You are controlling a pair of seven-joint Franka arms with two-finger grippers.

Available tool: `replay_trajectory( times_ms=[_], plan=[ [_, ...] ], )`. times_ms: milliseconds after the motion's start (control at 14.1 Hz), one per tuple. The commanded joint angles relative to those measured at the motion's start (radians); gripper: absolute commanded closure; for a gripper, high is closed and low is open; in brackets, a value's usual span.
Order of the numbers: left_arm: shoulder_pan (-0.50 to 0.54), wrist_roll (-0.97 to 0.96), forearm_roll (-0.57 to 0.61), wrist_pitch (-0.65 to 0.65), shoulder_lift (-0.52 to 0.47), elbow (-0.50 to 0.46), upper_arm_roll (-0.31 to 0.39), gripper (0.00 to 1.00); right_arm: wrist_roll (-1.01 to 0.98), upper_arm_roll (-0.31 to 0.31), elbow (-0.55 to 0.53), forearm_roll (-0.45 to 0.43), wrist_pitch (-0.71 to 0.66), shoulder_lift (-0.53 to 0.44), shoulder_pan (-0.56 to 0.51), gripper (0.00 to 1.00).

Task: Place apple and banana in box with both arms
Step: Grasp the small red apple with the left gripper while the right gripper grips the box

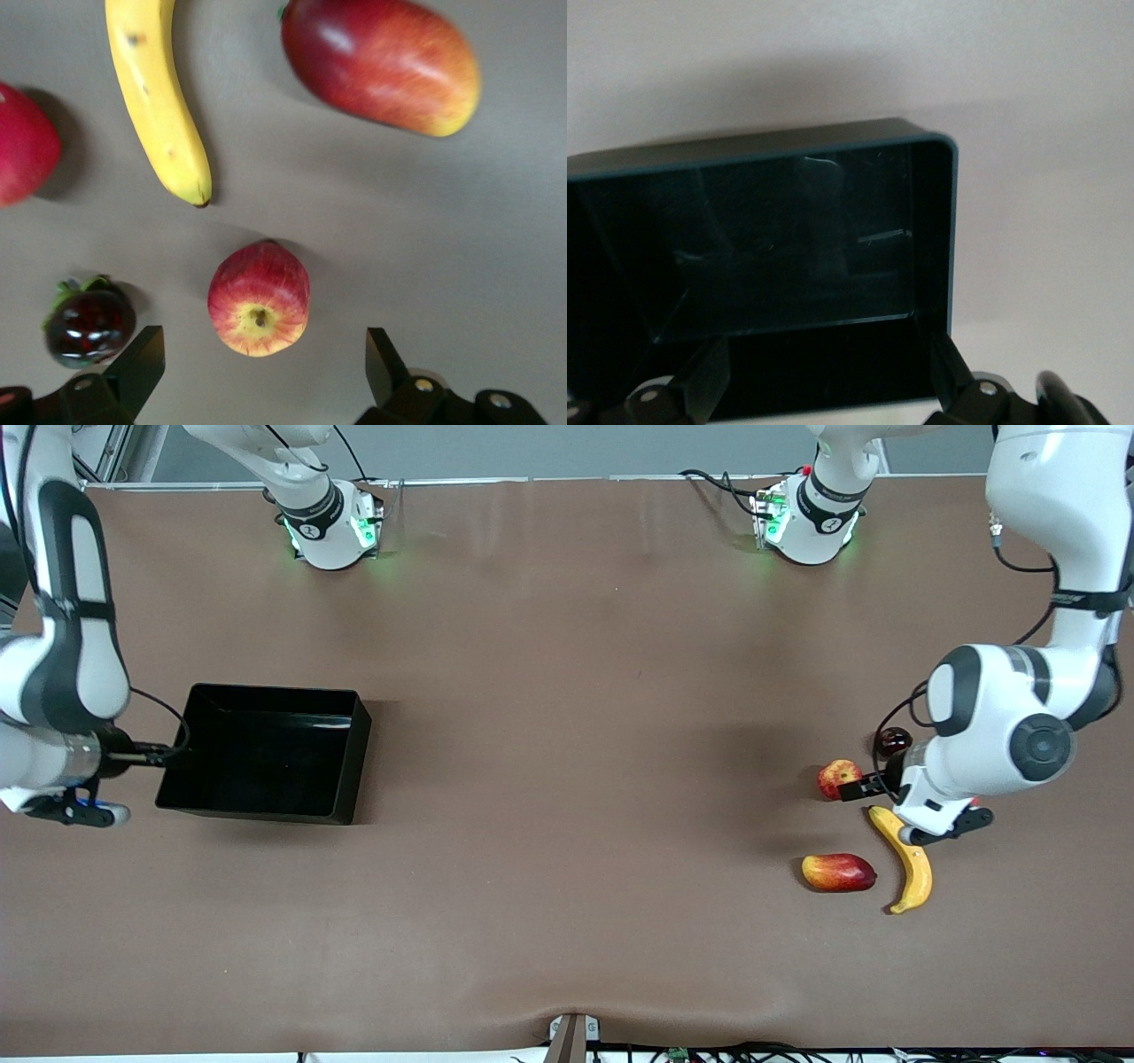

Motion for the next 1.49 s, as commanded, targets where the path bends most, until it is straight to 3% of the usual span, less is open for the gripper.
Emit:
replay_trajectory(
  times_ms=[0, 213, 285, 498, 569, 640, 711, 783, 996, 1138, 1281, 1423],
  plan=[
    [0.006, -0.063, 0.019, 0.075, -0.012, -0.08, -0.004, 0.0, -0.053, 0.012, 0.02, -0.023, 0.061, 0.033, -0.065, 0.0],
    [0.009, -0.094, 0.019, 0.138, 0.033, -0.111, -0.003, 0.0, -0.178, 0.012, 0.018, -0.016, 0.101, 0.079, -0.125, 0.01],
    [0.009, -0.096, 0.019, 0.141, 0.048, -0.111, -0.003, 0.0, -0.208, 0.014, 0.011, -0.012, 0.1, 0.085, -0.136, 0.13],
    [0.009, -0.097, 0.019, 0.159, 0.076, -0.11, -0.001, 0.0, -0.213, 0.014, -0.032, -0.006, 0.104, 0.09, -0.134, 0.31],
    [0.009, -0.096, 0.019, 0.158, 0.079, -0.105, -0.001, 0.07, -0.214, 0.015, -0.037, -0.004, 0.103, 0.098, -0.136, 0.43],
    [0.009, -0.096, 0.019, 0.158, 0.08, -0.099, -0.001, 0.21, -0.216, 0.015, -0.052, -0.003, 0.106, 0.098, -0.137, 0.55],
    [0.007, -0.097, 0.019, 0.158, 0.081, -0.093, 0.0, 0.32, -0.216, 0.015, -0.061, -0.001, 0.113, 0.098, -0.137, 0.58],
    [0.009, -0.099, 0.019, 0.158, 0.081, -0.084, 0.0, 0.47, -0.217, 0.015, -0.074, 0.002, 0.13, 0.099, -0.137, 0.61],
    [0.015, -0.12, 0.007, 0.15, 0.079, -0.068, 0.002, 1.0, -0.251, 0.017, -0.086, 0.008, 0.139, 0.099, -0.14, 0.99],
    [0.021, -0.123, 0.016, 0.077, 0.015, -0.058, -0.001, 1.0, -0.291, 0.015, -0.086, 0.011, 0.135, 0.098, -0.143, 1.0],
    [0.015, -0.125, 0.01, -0.04, -0.014, 0.013, -0.012, 1.0, -0.294, 0.017, -0.08, 0.011, 0.11, 0.089, -0.137, 1.0],
    [0.015, -0.131, 0.005, -0.118, -0.025, 0.088, -0.027, 1.0, -0.292, 0.029, -0.04, 0.029, 0.005, 0.084, -0.123, 1.0]
  ],
)
